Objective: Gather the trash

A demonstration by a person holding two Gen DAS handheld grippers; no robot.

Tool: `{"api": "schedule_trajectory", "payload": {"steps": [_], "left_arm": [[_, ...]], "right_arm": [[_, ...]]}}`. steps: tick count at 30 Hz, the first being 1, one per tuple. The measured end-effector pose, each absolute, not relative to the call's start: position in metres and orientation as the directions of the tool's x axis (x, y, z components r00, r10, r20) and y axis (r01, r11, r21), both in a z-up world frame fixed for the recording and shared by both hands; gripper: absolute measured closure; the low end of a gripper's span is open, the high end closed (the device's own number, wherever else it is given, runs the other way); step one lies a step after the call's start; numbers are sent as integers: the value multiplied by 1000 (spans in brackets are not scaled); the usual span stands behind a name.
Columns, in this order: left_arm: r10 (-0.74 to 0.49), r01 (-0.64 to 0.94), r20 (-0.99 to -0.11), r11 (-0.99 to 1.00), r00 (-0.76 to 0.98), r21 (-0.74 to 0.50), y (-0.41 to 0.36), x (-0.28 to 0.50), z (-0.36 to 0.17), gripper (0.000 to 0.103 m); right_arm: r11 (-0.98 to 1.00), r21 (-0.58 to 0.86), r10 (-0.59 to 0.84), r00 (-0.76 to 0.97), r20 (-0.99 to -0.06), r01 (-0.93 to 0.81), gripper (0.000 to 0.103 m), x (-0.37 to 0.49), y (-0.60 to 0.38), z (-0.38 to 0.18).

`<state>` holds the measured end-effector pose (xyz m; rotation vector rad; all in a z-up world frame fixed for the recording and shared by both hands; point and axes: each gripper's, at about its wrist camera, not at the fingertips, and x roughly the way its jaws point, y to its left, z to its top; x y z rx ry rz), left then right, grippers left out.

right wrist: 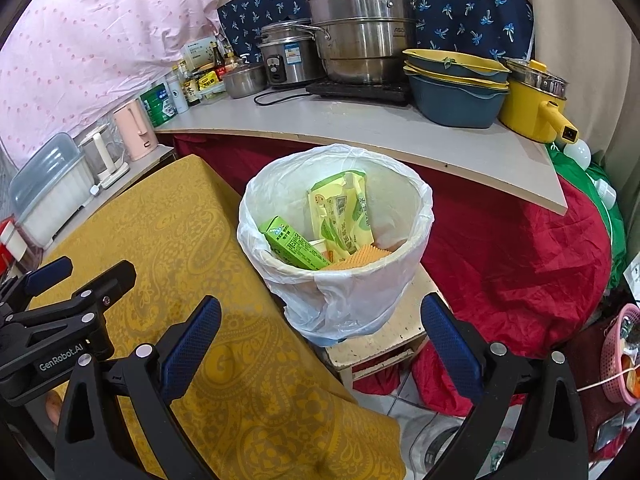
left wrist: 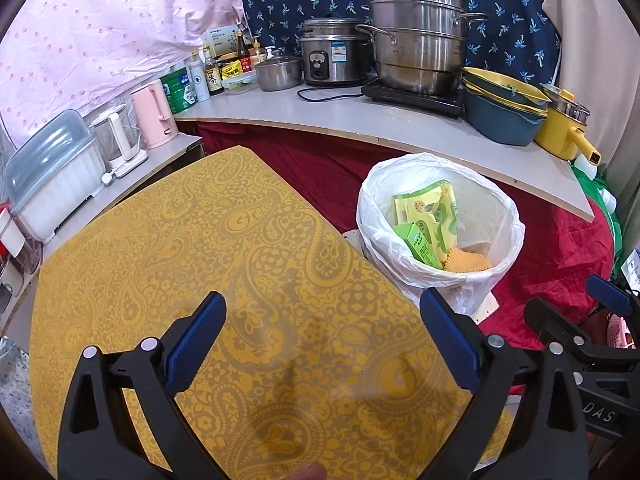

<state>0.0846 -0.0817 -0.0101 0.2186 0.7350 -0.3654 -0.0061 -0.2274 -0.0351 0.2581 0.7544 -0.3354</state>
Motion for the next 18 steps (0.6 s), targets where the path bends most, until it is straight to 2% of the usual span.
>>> {"api": "schedule_trajectory", "payload": {"steps": [18], "left_arm": [[-233, 390, -710, 919, 664, 63, -80, 86, -21, 10]], "right_arm": [[921, 74, -219, 664, -715, 383, 7, -8, -221, -41]]}}
